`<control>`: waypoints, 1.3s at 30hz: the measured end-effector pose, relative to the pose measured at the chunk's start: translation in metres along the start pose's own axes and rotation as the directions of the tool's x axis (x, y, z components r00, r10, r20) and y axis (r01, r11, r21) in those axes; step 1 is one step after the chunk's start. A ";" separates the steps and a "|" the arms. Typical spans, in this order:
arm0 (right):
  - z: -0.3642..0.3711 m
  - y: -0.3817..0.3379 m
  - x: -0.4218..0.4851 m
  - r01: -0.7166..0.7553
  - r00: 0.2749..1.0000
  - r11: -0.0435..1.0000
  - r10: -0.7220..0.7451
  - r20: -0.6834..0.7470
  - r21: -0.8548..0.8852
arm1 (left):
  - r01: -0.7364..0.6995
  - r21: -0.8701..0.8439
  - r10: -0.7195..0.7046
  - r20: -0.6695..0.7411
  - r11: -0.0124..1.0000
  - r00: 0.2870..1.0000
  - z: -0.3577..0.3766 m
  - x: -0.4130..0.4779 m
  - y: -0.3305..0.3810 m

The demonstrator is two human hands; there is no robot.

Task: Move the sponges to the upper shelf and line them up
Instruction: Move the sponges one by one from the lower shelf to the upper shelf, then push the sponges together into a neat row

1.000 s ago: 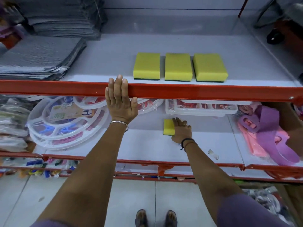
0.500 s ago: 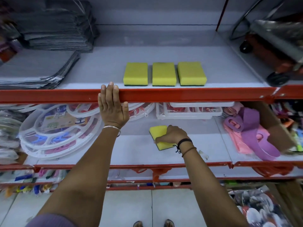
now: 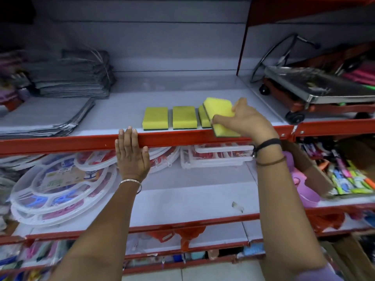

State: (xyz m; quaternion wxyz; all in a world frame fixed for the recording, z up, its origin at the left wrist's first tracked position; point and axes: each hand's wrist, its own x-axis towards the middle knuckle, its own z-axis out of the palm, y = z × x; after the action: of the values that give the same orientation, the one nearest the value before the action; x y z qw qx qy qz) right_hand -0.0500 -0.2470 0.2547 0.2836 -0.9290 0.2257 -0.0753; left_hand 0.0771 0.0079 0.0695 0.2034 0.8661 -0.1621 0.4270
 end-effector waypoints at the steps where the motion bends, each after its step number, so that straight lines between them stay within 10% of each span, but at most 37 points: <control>1: -0.003 0.002 0.013 -0.023 0.998 1.000 0.024 -0.066 0.008 | -0.004 -0.001 0.004 -0.001 1.000 1.000 -0.001 0.001 0.000; 6: -0.005 0.020 0.060 -0.212 0.924 0.977 0.206 -0.321 0.019 | -0.017 -0.009 0.017 0.008 1.000 1.000 -0.004 0.002 -0.001; 16: 0.023 0.045 0.084 -0.317 0.913 0.944 0.279 -0.299 -0.088 | -0.005 -0.030 0.005 0.007 1.000 1.000 -0.006 0.002 0.003; 21: 0.021 0.021 0.080 -0.013 0.925 0.998 -0.009 -0.379 -0.056 | 0.053 -0.033 -0.052 0.030 0.998 0.998 -0.023 0.007 0.016; 27: 0.049 -0.028 0.074 0.384 0.923 0.918 -0.386 -0.001 -0.100 | -0.067 -0.126 0.084 0.129 0.990 0.988 -0.049 0.100 0.045; 33: 0.075 -0.042 0.091 0.356 0.933 0.870 -0.313 0.176 -0.342 | -0.105 -0.125 0.163 0.804 0.987 0.571 -0.019 0.164 0.045; 39: 0.084 -0.059 0.084 0.416 0.907 0.848 -0.362 0.216 -0.328 | -0.063 -0.143 0.154 0.820 0.988 0.552 -0.025 0.172 0.022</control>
State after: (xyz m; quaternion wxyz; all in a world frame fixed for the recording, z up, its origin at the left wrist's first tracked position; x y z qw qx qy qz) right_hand 0.0694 -0.2012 0.2189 0.0996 -0.9946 0.0210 -0.0194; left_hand 0.1506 -0.0174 0.2268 0.1185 0.9423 -0.3120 -0.0263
